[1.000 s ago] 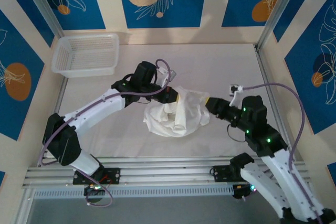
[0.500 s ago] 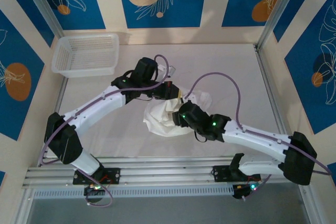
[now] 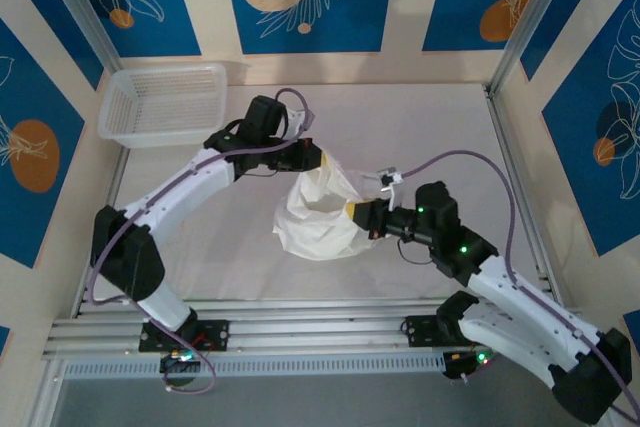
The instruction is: Fold the inside-out t-shirt
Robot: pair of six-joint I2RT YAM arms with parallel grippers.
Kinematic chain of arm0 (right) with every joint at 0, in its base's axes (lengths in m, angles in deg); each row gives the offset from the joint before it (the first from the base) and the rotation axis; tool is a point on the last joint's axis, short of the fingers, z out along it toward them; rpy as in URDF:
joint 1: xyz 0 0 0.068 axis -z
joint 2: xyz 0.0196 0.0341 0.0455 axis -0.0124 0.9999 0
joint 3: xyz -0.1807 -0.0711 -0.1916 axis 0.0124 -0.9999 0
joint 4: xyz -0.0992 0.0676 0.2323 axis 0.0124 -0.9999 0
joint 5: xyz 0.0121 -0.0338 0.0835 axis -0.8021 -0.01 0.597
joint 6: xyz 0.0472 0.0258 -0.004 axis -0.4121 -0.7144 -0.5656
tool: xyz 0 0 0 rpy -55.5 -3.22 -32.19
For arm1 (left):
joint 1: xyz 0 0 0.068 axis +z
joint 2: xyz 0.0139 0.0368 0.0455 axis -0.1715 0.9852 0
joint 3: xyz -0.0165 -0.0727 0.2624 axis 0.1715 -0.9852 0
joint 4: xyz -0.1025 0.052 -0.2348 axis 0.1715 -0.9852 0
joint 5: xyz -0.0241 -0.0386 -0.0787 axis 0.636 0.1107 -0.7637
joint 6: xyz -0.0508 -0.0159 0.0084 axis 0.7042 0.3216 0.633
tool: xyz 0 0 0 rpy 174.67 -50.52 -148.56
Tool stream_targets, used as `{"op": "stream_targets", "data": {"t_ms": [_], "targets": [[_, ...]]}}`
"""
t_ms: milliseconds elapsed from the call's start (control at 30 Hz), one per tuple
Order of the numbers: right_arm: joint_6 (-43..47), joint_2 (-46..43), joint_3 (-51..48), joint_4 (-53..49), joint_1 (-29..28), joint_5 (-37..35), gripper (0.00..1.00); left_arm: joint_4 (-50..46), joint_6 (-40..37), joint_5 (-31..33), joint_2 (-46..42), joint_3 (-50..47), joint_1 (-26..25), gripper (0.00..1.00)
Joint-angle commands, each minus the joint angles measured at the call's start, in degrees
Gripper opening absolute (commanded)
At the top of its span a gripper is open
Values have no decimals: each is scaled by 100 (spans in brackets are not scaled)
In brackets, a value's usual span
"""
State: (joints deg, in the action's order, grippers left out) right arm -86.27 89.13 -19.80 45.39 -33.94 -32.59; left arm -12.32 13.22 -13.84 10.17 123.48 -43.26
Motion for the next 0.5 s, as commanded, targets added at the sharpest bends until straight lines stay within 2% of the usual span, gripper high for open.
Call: {"op": "stream_targets", "data": {"t_ms": [0,67,167,200,267,333,400,467], "targets": [[-299,-166,20,398,316,1772,0,-75,-581,970,200,-68,131,22],[-230,-131,62,247,464,1755,0,2,-631,1314,-11,-250,130,34],[-252,-58,31,146,684,1788,0,-136,-780,2482,-594,-629,52,60],[-313,-48,-9,178,749,1792,0,-266,-845,2967,-811,-748,-44,65],[-441,-38,-107,297,856,1792,0,-438,-969,3663,-1156,-1055,-406,65],[-526,-40,-203,394,939,1792,0,-236,-1110,3843,-1514,-1527,-914,63],[-567,-8,-241,414,1010,1801,0,356,-1235,3413,-1838,-2118,-1394,63],[-604,8,-260,415,1040,1805,0,871,-1242,3118,-1923,-2527,-1554,64]]}}
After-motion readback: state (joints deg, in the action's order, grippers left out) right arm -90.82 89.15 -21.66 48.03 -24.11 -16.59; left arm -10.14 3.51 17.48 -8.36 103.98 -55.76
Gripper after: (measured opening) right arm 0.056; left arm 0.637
